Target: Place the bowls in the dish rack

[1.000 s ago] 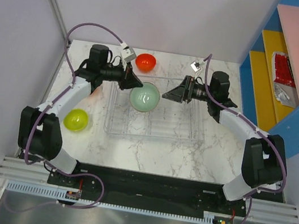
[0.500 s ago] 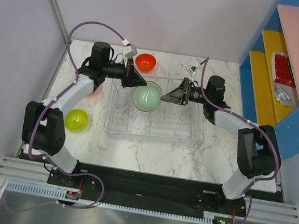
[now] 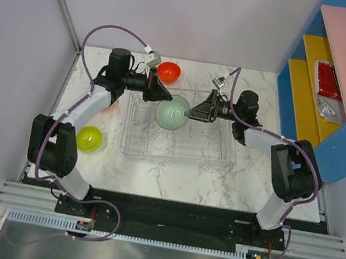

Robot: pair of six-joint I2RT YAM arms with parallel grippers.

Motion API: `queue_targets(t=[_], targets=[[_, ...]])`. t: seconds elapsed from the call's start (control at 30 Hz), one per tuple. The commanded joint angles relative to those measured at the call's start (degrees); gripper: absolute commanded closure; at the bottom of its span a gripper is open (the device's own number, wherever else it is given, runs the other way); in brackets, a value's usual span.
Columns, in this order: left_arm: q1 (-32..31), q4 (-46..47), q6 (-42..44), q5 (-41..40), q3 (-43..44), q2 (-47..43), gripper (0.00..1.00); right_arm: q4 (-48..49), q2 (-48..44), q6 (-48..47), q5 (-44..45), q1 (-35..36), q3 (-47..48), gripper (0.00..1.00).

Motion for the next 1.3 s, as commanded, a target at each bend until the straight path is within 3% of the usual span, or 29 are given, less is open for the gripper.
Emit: queue_targets(t=[0.0, 0.33, 0.87, 1.27], targets=[[-0.4, 3.8, -3.2, 2.3, 3.1, 0.0, 0.98, 4.7, 1.1, 2.3, -1.0, 0.7, -0.5, 0.02], [-0.7, 5.7, -3.4, 1.6, 2.9, 0.2, 0.98, 9.7, 2.0, 7.2, -1.3, 1.7, -0.6, 0.02], [-0.7, 7.0, -3.4, 1.7, 0.2, -0.4, 0.98, 14.0, 3.0, 11.8, -1.5, 1.7, -0.7, 0.25], [-0.8, 9.2, -4.8, 1.0, -3.3, -2.9, 0.98, 15.9, 5.1, 16.0, 0.0, 1.7, -0.1, 0.14]])
